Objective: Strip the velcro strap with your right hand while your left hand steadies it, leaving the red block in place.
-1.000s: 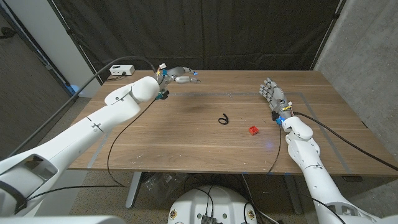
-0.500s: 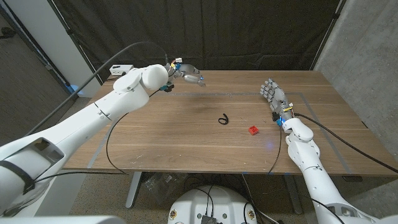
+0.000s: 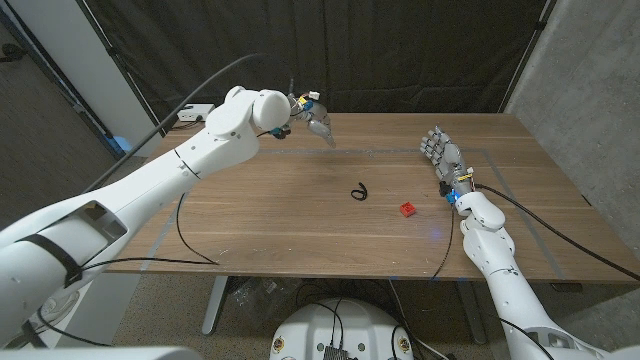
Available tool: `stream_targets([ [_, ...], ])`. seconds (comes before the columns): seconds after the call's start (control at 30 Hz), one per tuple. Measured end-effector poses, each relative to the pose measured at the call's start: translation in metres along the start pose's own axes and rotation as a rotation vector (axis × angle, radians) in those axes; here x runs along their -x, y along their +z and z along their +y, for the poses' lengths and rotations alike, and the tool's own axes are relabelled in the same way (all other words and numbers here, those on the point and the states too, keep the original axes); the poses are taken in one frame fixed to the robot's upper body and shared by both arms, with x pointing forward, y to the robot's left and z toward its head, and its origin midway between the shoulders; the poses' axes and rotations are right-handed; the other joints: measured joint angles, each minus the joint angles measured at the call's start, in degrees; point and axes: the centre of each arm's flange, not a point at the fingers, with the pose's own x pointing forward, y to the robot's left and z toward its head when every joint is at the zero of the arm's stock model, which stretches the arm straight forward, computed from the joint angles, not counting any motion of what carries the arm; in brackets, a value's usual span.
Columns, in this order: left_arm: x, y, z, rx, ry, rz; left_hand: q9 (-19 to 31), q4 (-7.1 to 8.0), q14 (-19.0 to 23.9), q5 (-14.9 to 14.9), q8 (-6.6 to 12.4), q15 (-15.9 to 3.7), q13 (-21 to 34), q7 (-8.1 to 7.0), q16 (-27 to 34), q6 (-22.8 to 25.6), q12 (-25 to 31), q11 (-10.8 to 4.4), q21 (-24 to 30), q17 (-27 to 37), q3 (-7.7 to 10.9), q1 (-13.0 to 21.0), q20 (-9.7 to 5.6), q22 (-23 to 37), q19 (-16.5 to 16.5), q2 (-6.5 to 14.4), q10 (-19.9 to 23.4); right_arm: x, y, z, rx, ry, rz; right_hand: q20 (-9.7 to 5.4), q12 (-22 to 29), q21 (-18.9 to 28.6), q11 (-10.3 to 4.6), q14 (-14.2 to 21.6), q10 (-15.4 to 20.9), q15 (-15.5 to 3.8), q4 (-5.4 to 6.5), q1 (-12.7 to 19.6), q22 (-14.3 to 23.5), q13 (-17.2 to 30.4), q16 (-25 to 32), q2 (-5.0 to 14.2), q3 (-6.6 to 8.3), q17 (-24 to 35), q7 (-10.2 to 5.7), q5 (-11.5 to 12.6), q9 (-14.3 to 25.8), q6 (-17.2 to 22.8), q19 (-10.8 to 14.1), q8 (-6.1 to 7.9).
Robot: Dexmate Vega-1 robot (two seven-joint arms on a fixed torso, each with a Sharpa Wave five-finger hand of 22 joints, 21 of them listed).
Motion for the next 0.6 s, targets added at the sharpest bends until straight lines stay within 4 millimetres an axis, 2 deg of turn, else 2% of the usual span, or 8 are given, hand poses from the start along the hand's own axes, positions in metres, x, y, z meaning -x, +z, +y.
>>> stream_targets([
  [0.3,-0.003,0.019,0.003,-0.086,-0.033,0.021,0.3,-0.22,1.9,0.0,2.03,-0.89,0.3,0.67,1.4,3.8,0.8,-0.53,1.3,1.4,-0.73,1.2,0.11,0.3,2.1,-0.9,2.2,0.002,0.0,-0.005,-0.012,0.0,-0.011,0.18,0.0,0.0,0.03,0.0,0.4,0.0,0.4,0.0,0.0,0.0,0.0,0.0,-0.07,0.0,0.0,0.0,0.0,0.0,0.2,0.0],
  [0.6,-0.007,0.039,-0.01,-0.122,-0.056,0.014,0.8,-0.15,3.2,0.9,3.58,-1.68,0.4,0.55,2.5,6.4,1.4,-1.47,2.2,2.4,-1.59,1.4,-0.31,0.5,3.8,-2.5,3.7,0.004,-0.001,-0.007,-0.021,0.006,-0.017,0.2,0.0,0.0,0.1,0.0,0.5,0.0,0.4,-0.5,0.0,0.0,0.0,-0.06,-0.07,0.0,-0.02,0.0,0.0,0.5,0.2,0.0],
])
